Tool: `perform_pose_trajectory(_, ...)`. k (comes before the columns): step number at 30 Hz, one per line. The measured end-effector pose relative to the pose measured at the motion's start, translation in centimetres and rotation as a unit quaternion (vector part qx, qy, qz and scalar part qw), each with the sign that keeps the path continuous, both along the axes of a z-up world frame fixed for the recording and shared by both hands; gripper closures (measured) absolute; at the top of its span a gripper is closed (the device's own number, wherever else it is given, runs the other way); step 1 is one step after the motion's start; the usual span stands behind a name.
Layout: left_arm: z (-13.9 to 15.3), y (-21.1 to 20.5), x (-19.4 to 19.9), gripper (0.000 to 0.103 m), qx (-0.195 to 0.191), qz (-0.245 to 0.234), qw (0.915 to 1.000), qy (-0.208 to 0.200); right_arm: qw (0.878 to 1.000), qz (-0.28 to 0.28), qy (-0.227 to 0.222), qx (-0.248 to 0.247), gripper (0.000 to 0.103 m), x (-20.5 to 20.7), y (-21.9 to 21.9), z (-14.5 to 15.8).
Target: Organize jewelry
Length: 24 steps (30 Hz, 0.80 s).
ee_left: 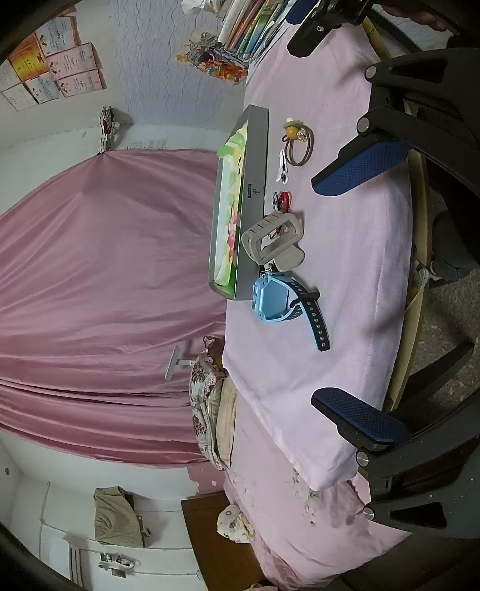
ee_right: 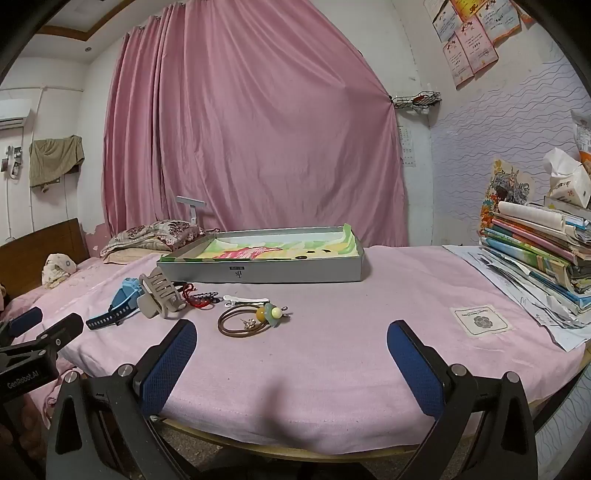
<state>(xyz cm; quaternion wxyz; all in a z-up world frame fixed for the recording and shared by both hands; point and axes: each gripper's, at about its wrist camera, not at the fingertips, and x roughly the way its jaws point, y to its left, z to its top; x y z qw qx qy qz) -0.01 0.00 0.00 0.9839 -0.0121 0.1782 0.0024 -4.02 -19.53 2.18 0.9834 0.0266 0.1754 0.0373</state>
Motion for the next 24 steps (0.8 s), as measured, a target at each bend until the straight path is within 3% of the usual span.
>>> perform_pose_trajectory(24, -0.10, -0.14, 0.07, 0.001, 0.000, -0.004, 1.0000, 0.002, 1.000, 0.000, 0.000, 0.000, 0.000, -0.02, 0.00, 0.00)
